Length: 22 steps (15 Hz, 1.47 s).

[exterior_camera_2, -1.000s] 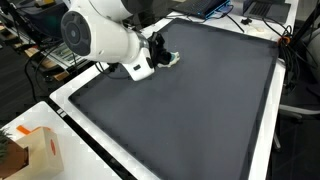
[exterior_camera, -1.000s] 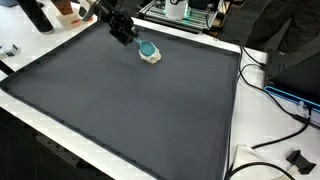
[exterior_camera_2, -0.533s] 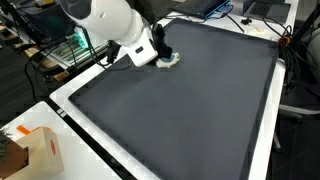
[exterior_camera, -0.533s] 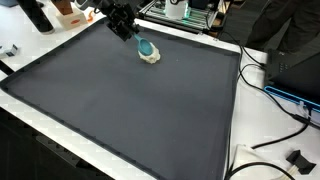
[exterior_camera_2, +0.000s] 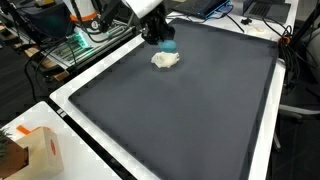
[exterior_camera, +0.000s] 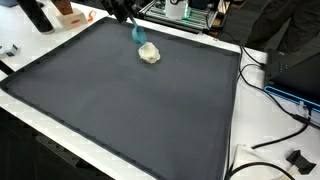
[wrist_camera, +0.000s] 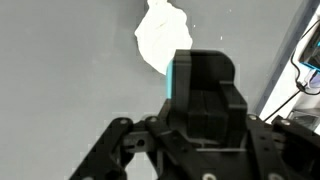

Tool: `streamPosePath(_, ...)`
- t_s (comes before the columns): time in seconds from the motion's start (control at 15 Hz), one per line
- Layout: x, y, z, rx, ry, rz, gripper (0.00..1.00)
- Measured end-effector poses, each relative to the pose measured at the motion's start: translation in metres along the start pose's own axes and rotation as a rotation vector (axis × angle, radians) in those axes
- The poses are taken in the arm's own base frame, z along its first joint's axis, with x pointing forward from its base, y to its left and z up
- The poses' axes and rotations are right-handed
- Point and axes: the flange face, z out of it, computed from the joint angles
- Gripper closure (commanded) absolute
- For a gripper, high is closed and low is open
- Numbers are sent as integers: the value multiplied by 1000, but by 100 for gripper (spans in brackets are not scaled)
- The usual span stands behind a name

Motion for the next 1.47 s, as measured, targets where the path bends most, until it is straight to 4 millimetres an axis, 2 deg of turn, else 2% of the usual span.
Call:
streamPosePath(0.27, 4, -33, -25, -113, 9, -35, 75)
streamPosePath(0.53, 7, -59, -37, -198, -9, -56, 75)
streamPosePath(0.87, 13, -81, -40, -289, -54, -68, 75)
streamPosePath(1.33, 17, -102, -34, -410, -121, -99, 75)
streamPosePath(1.4, 17, -104, -33, -423, -134, -106, 50)
streamPosePath(1.47, 16, -106, -32, -433, -150, -119, 50)
